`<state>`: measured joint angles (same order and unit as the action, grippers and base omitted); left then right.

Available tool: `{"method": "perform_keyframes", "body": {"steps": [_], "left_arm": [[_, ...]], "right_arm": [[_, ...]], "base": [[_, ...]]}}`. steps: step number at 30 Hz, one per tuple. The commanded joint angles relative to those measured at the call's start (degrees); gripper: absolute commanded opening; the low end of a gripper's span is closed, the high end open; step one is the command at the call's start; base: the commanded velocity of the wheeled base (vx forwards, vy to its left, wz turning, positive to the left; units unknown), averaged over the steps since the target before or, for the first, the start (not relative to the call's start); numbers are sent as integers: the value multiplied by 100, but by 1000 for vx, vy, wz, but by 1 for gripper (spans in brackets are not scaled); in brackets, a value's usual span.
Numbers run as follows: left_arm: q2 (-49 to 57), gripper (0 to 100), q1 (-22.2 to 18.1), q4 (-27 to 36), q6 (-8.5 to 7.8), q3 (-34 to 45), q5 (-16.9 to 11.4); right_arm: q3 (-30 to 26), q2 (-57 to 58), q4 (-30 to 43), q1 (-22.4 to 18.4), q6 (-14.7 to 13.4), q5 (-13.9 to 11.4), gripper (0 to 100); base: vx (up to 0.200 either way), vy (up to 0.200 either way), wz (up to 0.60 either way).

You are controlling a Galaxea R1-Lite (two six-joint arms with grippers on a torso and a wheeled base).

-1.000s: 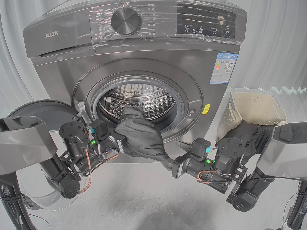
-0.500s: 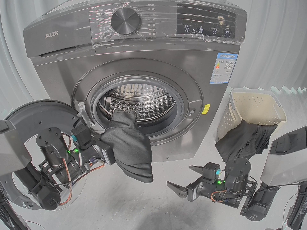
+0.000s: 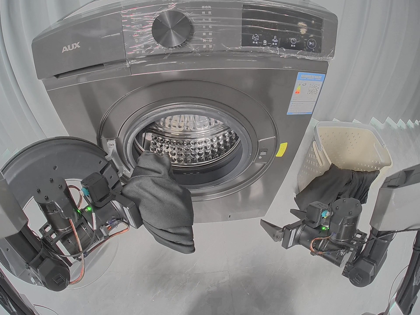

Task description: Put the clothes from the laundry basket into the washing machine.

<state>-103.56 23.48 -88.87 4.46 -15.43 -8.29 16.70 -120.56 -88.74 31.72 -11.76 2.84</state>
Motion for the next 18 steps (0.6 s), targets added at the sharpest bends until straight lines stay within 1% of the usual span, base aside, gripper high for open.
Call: {"method": "perform_keyframes", "body": {"steps": [1, 3, 6, 12, 15, 18], "left_arm": [[29, 0, -115, 1, -42, 49, 3], [11, 0, -107, 1, -42, 67, 3], [-24, 0, -115, 1, -42, 58, 3], [-24, 0, -98, 10, -16, 76, -6], [-15, 0, -80, 10, -7, 76, -6], [-24, 0, -80, 10, -7, 67, 3]], "right_arm": [[44, 103, 5, -289, -45, 41, 100], [70, 86, 5, -412, -45, 41, 100], [70, 77, 5, -456, -54, 32, 100], [184, 103, 5, -359, -10, 68, 100], [211, 235, 5, -280, -19, 296, 100], [184, 420, 23, -254, -10, 402, 100]], "base": [[0, 0, 0], [0, 0, 0], [0, 0, 0], [0, 0, 0], [0, 0, 0], [0, 0, 0]]}}
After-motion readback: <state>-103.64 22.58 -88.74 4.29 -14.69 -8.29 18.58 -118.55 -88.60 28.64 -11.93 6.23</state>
